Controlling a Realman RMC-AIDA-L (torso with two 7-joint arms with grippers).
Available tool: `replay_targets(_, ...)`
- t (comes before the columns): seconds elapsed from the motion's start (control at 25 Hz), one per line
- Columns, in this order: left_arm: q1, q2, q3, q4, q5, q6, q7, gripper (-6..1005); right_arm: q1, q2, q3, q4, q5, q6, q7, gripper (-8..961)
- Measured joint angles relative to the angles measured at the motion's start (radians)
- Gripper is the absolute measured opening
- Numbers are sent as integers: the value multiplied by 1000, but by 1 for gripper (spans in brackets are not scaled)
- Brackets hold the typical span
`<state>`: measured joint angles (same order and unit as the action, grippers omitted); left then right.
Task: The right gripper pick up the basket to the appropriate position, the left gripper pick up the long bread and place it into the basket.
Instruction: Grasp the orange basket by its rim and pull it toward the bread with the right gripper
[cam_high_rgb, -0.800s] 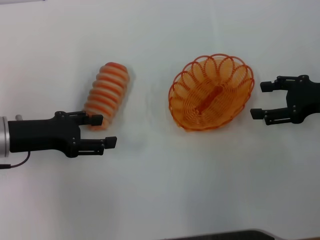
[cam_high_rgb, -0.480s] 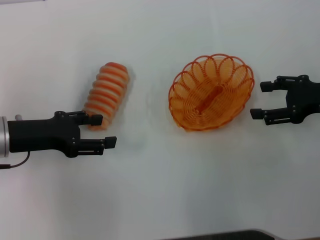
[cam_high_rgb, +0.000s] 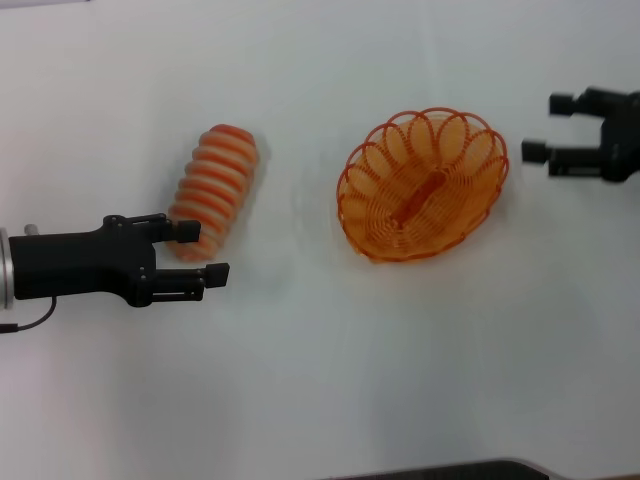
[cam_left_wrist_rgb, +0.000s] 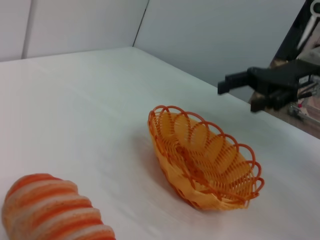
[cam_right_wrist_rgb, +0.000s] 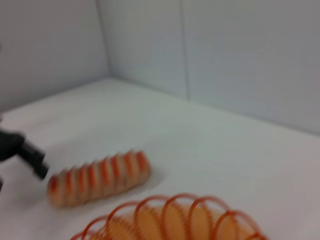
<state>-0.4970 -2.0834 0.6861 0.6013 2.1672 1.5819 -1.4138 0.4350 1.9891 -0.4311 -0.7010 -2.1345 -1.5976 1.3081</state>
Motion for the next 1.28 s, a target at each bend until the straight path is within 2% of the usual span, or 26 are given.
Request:
replay_targets(0.28,0,-2,-2,0,0,-2,-2,811,36,-19,59,-4,29,65,168,887)
replay_targets(0.36,0,-3,-2,-1,0,-5,-3,811,62,-22,55,-11,23,124,262,887)
replay_targets(0.68,0,-3,-2,0,0,-3,-6,811,128,-31,-2,-13,-37,193,409,886)
replay_targets(0.96,0,-3,-15,1,0,-10,-7,812,191,-30,-51,-33,-149,239,548,887)
replay_targets(1.28,-1,-3,-17,2,0,-9,-7,812,290,-10,-148,-50,-344,251,687,886)
